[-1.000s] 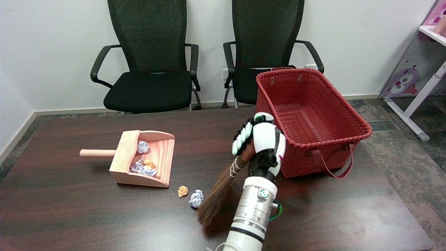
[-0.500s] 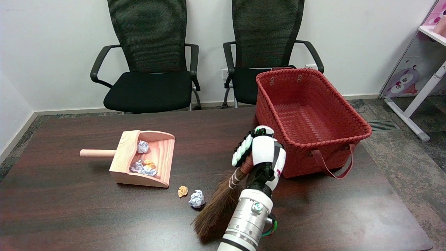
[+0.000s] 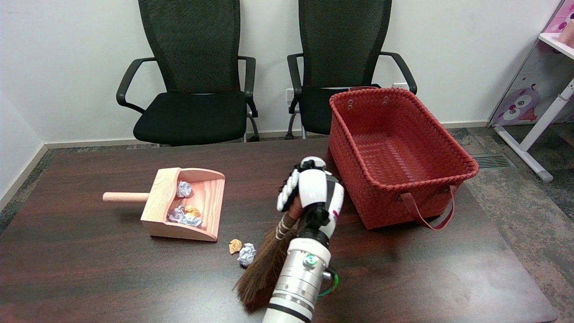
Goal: Sweep the paper ball into the dustpan.
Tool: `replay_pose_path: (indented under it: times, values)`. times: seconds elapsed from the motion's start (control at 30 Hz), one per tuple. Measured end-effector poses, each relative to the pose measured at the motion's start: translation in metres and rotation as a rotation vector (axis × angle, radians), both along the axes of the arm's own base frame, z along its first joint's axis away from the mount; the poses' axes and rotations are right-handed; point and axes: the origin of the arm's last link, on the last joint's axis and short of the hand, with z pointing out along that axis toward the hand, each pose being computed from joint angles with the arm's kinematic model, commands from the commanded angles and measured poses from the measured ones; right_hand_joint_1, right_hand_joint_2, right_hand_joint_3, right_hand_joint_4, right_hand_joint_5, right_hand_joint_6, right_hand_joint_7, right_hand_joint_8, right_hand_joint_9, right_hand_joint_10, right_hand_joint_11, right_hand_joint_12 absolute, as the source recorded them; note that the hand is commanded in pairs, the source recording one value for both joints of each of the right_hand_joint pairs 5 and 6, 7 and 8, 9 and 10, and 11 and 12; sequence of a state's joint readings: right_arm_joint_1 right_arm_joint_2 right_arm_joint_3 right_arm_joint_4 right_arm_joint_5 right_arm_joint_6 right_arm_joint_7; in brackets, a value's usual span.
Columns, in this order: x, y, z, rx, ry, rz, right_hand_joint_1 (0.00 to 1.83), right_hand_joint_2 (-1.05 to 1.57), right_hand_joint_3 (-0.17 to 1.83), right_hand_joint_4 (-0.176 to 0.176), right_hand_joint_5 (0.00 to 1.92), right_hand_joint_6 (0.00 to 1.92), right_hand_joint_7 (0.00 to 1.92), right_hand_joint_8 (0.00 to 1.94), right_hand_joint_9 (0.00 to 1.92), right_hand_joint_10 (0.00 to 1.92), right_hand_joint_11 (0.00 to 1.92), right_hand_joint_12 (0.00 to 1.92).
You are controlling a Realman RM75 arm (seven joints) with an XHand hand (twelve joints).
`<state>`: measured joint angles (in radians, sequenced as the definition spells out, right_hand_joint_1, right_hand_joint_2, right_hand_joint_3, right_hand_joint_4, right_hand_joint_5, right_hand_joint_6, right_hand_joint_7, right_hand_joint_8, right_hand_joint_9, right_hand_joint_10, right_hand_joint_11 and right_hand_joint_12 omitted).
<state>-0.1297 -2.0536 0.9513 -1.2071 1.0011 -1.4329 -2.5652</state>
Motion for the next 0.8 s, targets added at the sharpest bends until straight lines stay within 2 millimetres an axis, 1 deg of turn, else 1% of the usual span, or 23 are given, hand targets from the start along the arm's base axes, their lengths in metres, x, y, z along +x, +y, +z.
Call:
replay_pose_path:
  times: [0.17, 0.23, 0.3, 0.37, 0.4, 0.5, 0.57, 0.7, 0.8]
  values:
    - [-0.001, -0.012, -0.007, 0.039, 0.022, 0.003, 0.43, 1.42, 1.51, 0.051, 1.92, 1.92, 1.92, 1.92, 1.92, 1.92, 1.92, 1.92]
    - [-0.002, -0.017, -0.010, 0.054, 0.034, 0.005, 0.44, 1.35, 1.56, 0.034, 1.92, 1.92, 1.92, 1.92, 1.92, 1.92, 1.92, 1.92]
    - [-0.002, -0.025, -0.014, 0.076, 0.052, 0.008, 0.52, 1.15, 1.65, 0.014, 1.92, 1.92, 1.92, 1.92, 1.92, 1.92, 1.92, 1.92]
    - [-0.003, -0.033, -0.018, 0.098, 0.064, 0.010, 0.57, 1.02, 1.68, 0.009, 1.92, 1.92, 1.92, 1.92, 1.92, 1.92, 1.92, 1.92]
    - [-0.003, -0.038, -0.019, 0.111, 0.069, 0.011, 0.62, 0.84, 1.73, 0.007, 1.92, 1.92, 1.92, 1.92, 1.92, 1.92, 1.92, 1.92]
    - [-0.004, -0.052, -0.022, 0.152, 0.076, 0.012, 0.68, 0.57, 1.74, 0.004, 1.92, 1.92, 1.92, 1.92, 1.92, 1.92, 1.92, 1.92]
    - [-0.005, -0.062, -0.023, 0.186, 0.079, 0.019, 0.70, 0.49, 1.72, 0.003, 1.92, 1.92, 1.92, 1.92, 1.92, 1.92, 1.92, 1.92]
    - [-0.004, -0.083, -0.022, 0.263, 0.064, 0.058, 0.70, 0.49, 1.67, 0.001, 1.92, 1.92, 1.92, 1.92, 1.92, 1.92, 1.92, 1.92]
    - [0.002, -0.100, -0.022, 0.336, 0.045, 0.116, 0.70, 0.51, 1.62, 0.000, 1.92, 1.92, 1.92, 1.92, 1.92, 1.92, 1.92, 1.92]
